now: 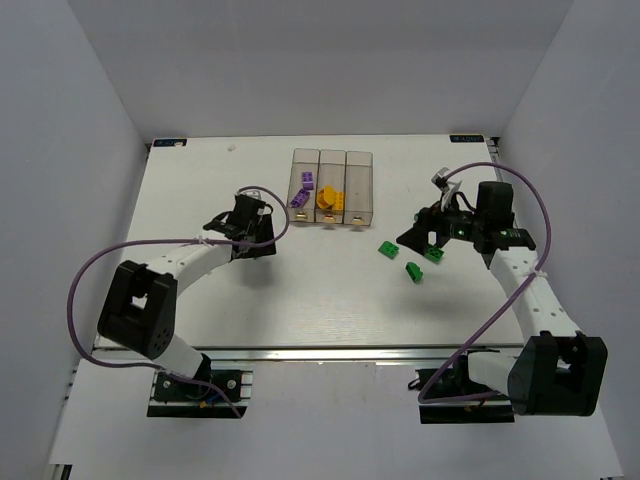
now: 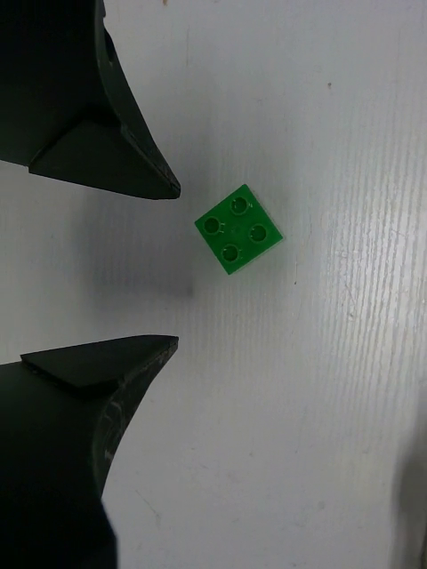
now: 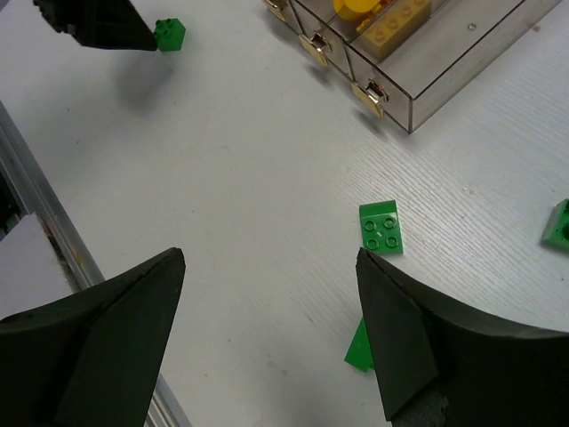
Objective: Sort the legos into containers by color
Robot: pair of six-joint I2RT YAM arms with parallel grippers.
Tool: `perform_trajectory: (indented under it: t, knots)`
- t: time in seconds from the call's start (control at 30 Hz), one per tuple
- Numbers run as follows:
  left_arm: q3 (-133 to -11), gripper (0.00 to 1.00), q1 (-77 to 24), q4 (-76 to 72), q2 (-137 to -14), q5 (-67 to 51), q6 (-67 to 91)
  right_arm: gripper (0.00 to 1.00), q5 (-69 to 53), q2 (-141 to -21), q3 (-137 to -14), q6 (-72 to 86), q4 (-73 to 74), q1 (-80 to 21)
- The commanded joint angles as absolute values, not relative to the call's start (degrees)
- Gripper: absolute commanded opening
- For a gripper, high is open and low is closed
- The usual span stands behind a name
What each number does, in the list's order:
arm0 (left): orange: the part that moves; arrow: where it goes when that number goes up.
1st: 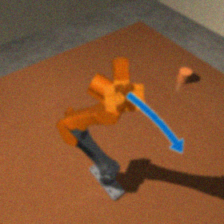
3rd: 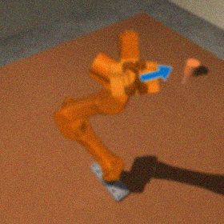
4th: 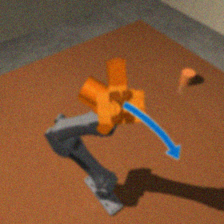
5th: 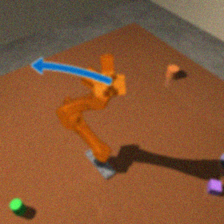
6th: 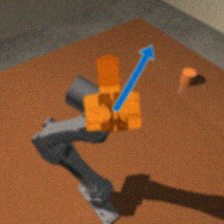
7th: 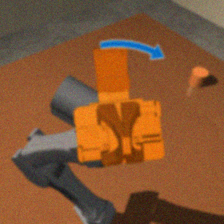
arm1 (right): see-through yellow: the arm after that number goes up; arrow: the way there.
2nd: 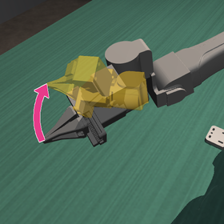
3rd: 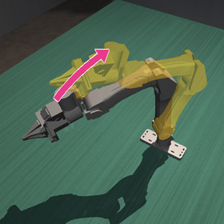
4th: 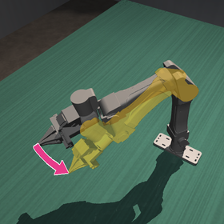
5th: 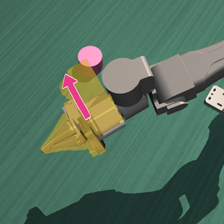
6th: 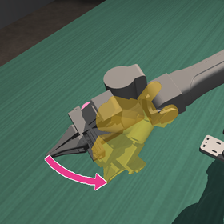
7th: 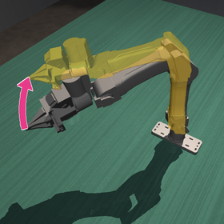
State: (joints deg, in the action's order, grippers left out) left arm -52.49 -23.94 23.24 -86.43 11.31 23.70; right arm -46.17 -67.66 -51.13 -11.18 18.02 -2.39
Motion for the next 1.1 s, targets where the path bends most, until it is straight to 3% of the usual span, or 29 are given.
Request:
perform_trajectory:
  t: [0.0,0.7,0.93,1.03,1.07]
  knots:
    - [-56.4,0.72,-22.9,24.8,-88.1,11.3,30.3,0.83,-51.0,-64.9,-51.0,-15.4,18.8,-1.0]
    - [-65.0,0.73,-21.8,31.9,-101.3,17.1,39.1,0.84,-56.5,-62.1,-50.4,-19.4,21.3,5.4]
    - [-65.7,0.61,-21.8,31.6,-102.5,17.1,40.0,0.83,-58.2,-62.6,-50.5,-19.4,22.0,6.8]
    - [-66.4,0.45,-21.8,31.7,-102.4,17.0,39.9,0.81,-58.8,-62.8,-50.6,-19.3,22.1,7.6]
    - [-66.4,0.33,-21.8,31.8,-102.1,16.9,39.8,0.80,-59.0,-62.9,-50.6,-19.3,22.2,7.6]
